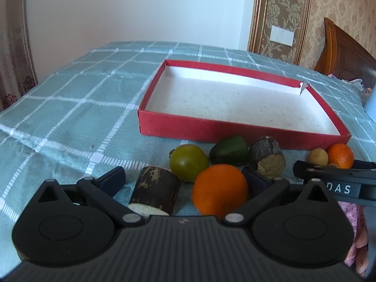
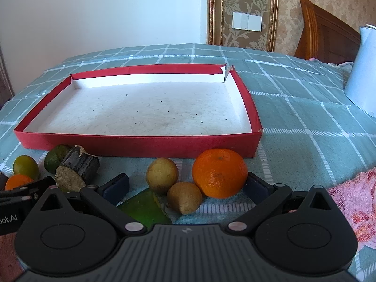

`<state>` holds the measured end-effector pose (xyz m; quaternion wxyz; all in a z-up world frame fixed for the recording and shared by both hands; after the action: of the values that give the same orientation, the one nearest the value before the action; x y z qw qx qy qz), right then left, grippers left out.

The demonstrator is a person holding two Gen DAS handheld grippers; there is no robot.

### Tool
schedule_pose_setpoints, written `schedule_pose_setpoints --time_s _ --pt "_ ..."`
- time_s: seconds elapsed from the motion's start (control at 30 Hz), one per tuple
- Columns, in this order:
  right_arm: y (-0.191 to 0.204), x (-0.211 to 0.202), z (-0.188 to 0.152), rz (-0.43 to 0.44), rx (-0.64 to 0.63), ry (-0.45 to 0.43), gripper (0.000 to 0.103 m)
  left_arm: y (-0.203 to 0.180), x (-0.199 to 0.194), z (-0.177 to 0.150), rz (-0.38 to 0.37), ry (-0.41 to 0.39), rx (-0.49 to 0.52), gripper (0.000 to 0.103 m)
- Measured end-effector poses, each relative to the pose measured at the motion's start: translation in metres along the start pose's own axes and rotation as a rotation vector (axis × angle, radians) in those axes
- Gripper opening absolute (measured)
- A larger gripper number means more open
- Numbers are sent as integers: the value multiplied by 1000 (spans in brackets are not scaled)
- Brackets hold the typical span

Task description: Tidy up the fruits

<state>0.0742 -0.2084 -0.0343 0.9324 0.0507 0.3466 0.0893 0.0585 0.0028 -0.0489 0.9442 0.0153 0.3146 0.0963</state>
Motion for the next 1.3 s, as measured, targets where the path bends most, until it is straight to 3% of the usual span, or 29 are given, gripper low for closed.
schedule_pose_setpoints --time_s 0.3,0.53,1.3 --pt "1 -1 0 4 -2 0 103 3 -19 5 39 -114 -12 103" --pt "-1 -5 0 30 17 -13 103 15 -18 8 61 -122 -71 103" --pt "-1 -8 -1 39 18 -17 103 14 -22 9 58 -148 -67 103"
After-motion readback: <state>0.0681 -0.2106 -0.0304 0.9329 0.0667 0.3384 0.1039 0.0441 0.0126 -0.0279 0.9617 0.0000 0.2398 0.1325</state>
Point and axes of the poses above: each gripper's, at about its wrist camera, not at the fingertips, and x roughly the way its jaws point, y to its left, z to its top, the point moved 9 cm from there along x, roughly the way its jaws point, and after that the axes turned 14 degrees about z, right-handed, at the moved point
